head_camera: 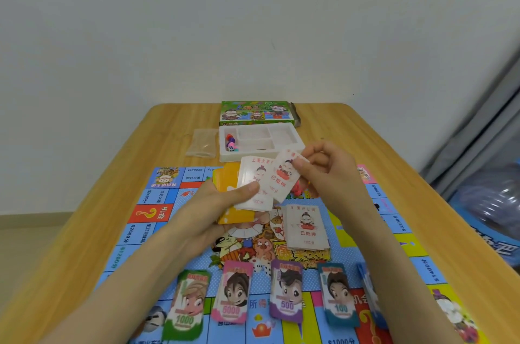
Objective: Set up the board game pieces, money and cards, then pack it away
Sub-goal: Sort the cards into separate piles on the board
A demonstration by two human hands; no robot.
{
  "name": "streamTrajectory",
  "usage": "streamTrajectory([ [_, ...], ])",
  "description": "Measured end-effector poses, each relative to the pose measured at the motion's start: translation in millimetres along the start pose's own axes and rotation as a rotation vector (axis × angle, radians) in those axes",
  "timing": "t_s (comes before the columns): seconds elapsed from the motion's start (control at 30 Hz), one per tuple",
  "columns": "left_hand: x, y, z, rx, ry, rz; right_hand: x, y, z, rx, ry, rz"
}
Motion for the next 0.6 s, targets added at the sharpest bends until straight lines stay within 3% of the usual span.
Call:
streamTrajectory([
  [0.1, 3, -1, 1, 0.004, 0.007, 0.019, 19, -8, 8, -0.062, 0.057, 0.091],
  [0.37, 1, 1, 2, 0.027, 0.035, -0.004, 2, 1, 35, -0.046, 0.615, -0.297],
  [0.6, -4, 6, 4, 0.016, 0.013, -0.023, 1, -1, 45, 0.017, 0.78, -0.288],
])
Point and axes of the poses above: each hand's wrist, its own y-axis away from the middle knuckle, its own x-axis out of the back of the hand, z = x × y, the point moved 10 cm from there along -y, towards the middle knuckle, and after that the axes turned 15 degrees about z, right-handed, at the moved point
